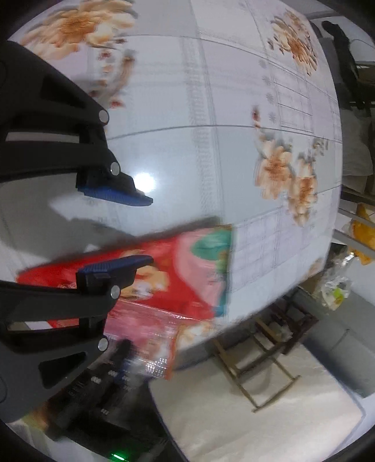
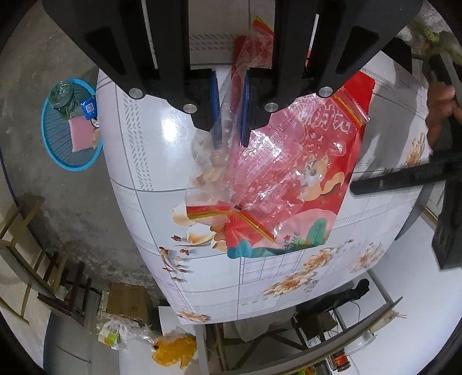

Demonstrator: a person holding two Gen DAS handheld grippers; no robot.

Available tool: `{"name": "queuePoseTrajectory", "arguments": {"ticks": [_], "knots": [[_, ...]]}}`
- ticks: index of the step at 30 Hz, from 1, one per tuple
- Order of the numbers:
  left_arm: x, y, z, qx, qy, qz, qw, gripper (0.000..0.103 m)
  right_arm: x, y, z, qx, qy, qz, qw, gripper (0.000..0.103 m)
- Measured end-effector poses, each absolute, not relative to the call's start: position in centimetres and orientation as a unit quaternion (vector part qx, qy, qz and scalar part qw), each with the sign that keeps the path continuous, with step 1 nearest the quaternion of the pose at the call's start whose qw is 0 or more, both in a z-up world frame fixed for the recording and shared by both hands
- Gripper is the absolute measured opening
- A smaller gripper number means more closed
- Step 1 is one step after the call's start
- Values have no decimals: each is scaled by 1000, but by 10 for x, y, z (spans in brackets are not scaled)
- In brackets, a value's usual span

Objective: Collect trash
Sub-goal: 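Lift the red snack bag and clear bag with both tools toward the wastebasket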

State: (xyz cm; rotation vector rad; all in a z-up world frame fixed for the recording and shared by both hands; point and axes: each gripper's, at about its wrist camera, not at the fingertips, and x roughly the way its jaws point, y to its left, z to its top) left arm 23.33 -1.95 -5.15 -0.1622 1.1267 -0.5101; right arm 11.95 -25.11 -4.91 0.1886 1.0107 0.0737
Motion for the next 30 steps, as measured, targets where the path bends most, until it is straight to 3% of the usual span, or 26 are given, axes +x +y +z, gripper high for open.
{"name": "queuePoseTrajectory", "arguments": {"ticks": [8, 11, 19, 25, 30], "knots": [[298, -36, -67, -107, 539, -272, 790, 38, 117, -252, -50, 96, 479, 41, 872, 13], [310, -38, -76, -168, 553, -309, 755, 38, 117, -252, -50, 96, 478, 41, 872, 13], [295, -30, -96, -297, 568, -366, 674, 37, 115, -257, -51, 111, 474, 47, 872, 13], [267, -38, -102, -299, 588, -368, 656, 37, 115, -259, -51, 122, 471, 48, 872, 13], [237, -38, -97, -285, 582, -361, 671, 24, 116, -262, -52, 132, 471, 49, 871, 13]]}}
